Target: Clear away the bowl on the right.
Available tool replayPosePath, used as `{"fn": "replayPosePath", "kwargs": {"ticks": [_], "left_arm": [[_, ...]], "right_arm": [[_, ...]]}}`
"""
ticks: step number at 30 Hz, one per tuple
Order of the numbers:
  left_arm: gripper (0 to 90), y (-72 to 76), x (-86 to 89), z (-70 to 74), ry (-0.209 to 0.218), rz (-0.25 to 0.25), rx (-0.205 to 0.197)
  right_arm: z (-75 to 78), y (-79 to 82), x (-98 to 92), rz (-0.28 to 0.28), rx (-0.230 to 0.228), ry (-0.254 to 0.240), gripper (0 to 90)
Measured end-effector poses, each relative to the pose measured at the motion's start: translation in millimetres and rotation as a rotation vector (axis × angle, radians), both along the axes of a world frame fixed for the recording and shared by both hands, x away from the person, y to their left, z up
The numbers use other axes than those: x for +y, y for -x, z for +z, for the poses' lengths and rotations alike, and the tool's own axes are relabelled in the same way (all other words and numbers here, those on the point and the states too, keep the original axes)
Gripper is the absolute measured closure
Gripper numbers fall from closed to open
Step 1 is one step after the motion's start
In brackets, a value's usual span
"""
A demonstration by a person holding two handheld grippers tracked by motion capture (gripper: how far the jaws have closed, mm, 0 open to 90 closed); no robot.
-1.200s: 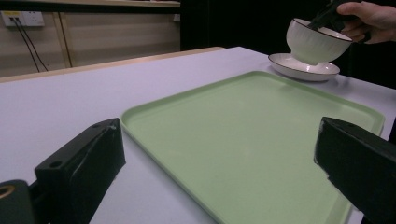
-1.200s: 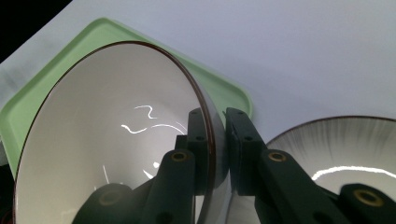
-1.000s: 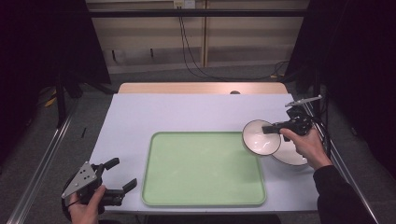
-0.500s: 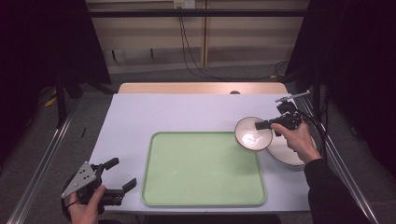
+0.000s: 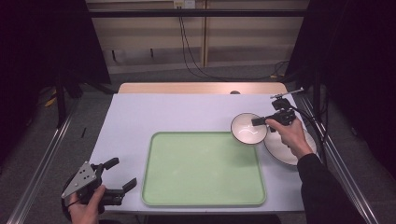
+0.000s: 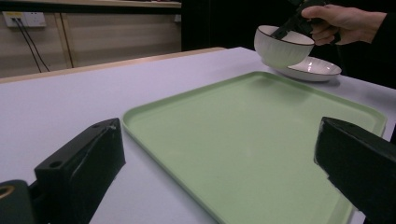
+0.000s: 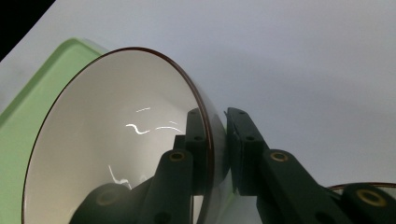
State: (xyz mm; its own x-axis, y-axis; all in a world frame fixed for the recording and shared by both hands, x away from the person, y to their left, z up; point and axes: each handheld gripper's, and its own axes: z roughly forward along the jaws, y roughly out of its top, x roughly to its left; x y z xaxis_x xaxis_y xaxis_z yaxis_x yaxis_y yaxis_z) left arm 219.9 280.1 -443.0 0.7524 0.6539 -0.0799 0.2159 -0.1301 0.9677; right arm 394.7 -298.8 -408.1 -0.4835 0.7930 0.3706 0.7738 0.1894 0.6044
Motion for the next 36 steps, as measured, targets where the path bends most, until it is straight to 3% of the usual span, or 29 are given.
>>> {"fn": "replayPosePath", "kwargs": {"ticks": [7, 13, 21, 28, 31, 36], "left_arm": [[1.7, 0.1, 0.4, -0.1, 0.001, 0.006, 0.002], [1.7, 0.1, 0.3, -0.3, 0.001, 0.006, 0.006], [1.6, -0.2, 0.9, -0.1, -0.012, 0.002, 0.004], [1.7, 0.3, 0.9, -0.2, 0.002, 0.005, 0.003], [1.6, 0.1, 0.0, -0.3, 0.014, 0.002, 0.003], [1.6, -0.1, 0.8, 0.1, -0.002, -0.002, -0.003]], "right_arm": [[-7.2, -8.5, 4.4, -0.016, 0.013, 0.002, 79.7], [-13.2, -12.8, 7.2, -0.034, 0.053, 0.01, 79.7], [-22.8, -15.6, 14.0, -0.02, 0.077, 0.02, 79.2], [-30.2, -16.3, 21.0, -0.022, 0.11, 0.036, 78.8], [-31.6, -16.0, 22.2, -0.017, 0.106, 0.029, 78.8], [-33.4, -15.4, 21.6, -0.019, 0.111, 0.023, 79.2]]}}
